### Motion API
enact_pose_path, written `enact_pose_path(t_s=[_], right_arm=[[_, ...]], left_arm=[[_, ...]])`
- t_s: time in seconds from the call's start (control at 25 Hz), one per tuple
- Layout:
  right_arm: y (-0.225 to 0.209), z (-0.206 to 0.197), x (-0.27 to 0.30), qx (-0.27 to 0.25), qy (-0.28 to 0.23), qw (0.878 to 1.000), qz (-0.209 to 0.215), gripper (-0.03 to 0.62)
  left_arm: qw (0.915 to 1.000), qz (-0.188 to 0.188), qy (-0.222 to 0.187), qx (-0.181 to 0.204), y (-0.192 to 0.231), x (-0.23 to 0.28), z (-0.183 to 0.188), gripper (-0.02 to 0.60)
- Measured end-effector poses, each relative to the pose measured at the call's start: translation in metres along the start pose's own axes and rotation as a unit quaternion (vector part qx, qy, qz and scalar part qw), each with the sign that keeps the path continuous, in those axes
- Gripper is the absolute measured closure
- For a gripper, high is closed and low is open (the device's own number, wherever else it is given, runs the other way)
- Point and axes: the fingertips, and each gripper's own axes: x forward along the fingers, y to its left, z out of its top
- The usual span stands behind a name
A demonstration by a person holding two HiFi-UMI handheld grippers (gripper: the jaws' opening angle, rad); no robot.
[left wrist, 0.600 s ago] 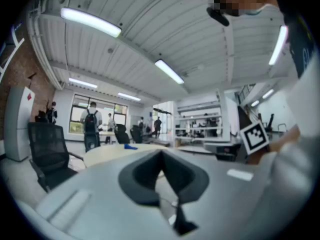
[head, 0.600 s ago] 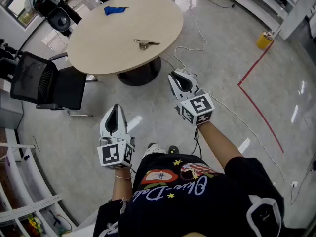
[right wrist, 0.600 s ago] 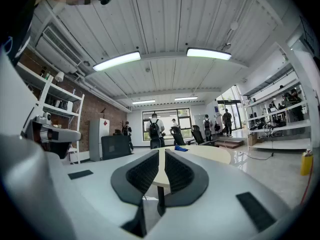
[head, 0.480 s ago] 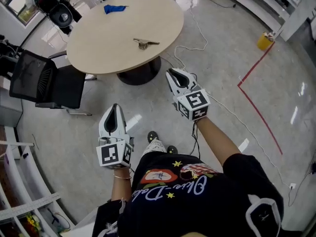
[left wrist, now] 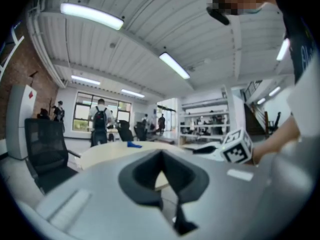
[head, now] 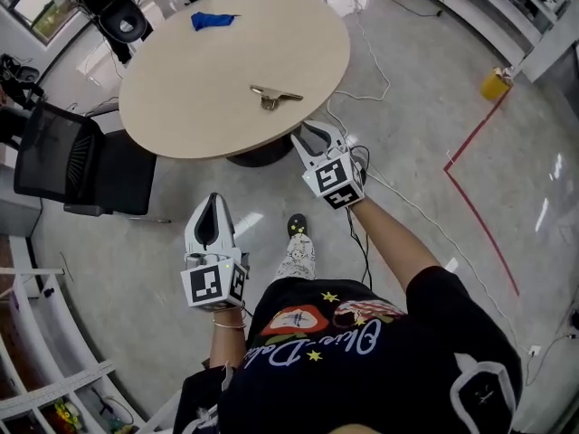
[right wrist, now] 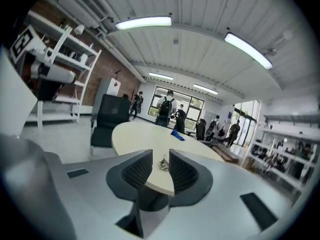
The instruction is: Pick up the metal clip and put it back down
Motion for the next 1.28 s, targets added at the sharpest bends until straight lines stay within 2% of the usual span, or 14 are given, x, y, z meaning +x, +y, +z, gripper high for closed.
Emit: enact_pose_path(t_s=[0.16,0.32,0.44,0.64,0.8,0.96,1.04,1.16,1.28], right_arm=[[-0.016,-0.005,0.058,-0.098,0.030,0.994,-0.024,0.496],[-0.019,-0.018,0.118,-0.156,0.070,0.985,0.003,0.496],[-0.016,-0.036,0.159,-0.207,0.108,0.972,0.030,0.496],[-0.014,-0.071,0.205,-0.293,0.160,0.942,0.046,0.496],[-0.015,-0.086,0.228,-0.338,0.176,0.924,0.040,0.496],[-0.023,-0.094,0.239,-0.388,0.191,0.902,-0.001,0.501],[-0.027,-0.096,0.240,-0.389,0.194,0.900,-0.014,0.558],[-0.032,-0.090,0.241,-0.392,0.179,0.902,-0.021,0.575],[-0.034,-0.082,0.240,-0.412,0.167,0.896,-0.020,0.577]], left_arm=[[1.0000,-0.005,-0.006,-0.004,0.022,0.055,0.008,0.583],[0.9999,-0.002,-0.010,0.008,0.047,0.105,0.021,0.583],[0.9999,0.005,-0.005,0.013,0.068,0.138,0.025,0.583],[0.9997,0.021,0.010,0.005,0.099,0.169,0.015,0.583],[0.9990,0.038,0.023,-0.003,0.121,0.183,0.007,0.583],[0.9989,0.038,0.028,-0.003,0.130,0.197,0.003,0.583],[0.9989,0.036,0.031,-0.004,0.131,0.202,0.001,0.583],[0.9989,0.036,0.031,-0.005,0.134,0.207,-0.001,0.583],[0.9990,0.034,0.030,-0.005,0.136,0.212,0.000,0.583]])
